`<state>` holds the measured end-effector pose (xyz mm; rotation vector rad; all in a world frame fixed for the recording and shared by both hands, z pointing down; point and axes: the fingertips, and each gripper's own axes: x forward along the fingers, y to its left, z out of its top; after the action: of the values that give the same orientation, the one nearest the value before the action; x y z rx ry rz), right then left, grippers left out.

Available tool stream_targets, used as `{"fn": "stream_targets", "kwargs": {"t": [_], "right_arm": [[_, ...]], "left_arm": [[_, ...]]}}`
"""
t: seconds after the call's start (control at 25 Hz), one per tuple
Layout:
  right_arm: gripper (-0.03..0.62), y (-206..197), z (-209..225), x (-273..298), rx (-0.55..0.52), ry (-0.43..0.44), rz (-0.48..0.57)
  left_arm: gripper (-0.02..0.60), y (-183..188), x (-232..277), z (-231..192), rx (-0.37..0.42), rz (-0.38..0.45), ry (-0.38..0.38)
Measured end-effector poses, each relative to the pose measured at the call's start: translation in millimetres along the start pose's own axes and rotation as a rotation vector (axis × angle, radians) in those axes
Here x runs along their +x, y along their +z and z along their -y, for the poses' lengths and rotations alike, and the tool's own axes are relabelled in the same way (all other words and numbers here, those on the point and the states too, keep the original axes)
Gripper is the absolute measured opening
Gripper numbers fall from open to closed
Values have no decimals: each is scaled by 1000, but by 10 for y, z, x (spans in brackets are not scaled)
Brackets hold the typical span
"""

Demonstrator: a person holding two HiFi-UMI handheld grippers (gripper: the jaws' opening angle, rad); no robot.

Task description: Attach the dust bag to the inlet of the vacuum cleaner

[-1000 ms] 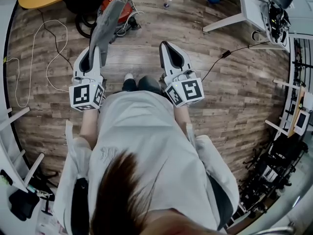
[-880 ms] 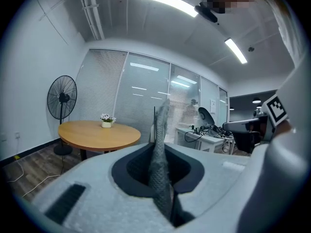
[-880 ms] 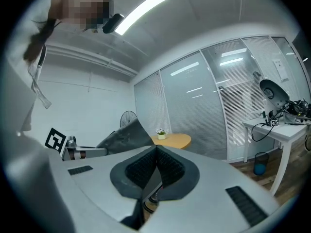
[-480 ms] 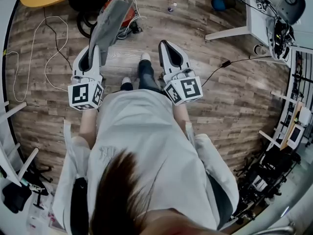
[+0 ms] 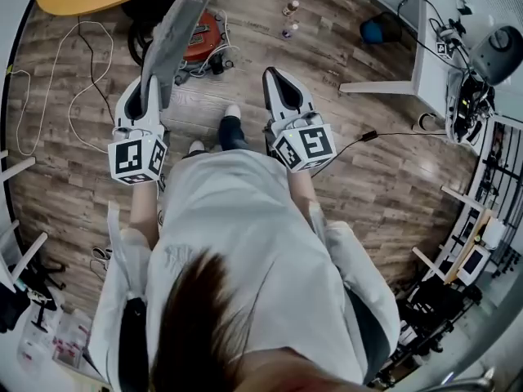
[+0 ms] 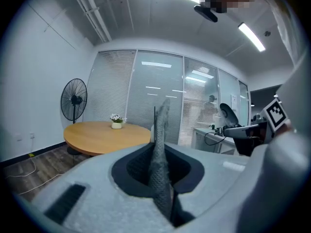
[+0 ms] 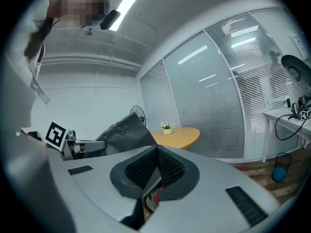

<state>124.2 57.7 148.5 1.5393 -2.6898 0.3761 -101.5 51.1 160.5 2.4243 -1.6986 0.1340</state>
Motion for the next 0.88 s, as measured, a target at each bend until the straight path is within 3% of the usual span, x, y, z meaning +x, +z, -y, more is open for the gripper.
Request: {"fn": "stream_targets", "kwargs": {"t": [0.36,0.88], "right_arm": [[3,-86,436,213,42,72,-57],[3,-163,534,386,67,61,-88]], "left_arm": [[40,-11,241,119,-3,-19,91],[38,-81,458,122,29,-78,45]]}}
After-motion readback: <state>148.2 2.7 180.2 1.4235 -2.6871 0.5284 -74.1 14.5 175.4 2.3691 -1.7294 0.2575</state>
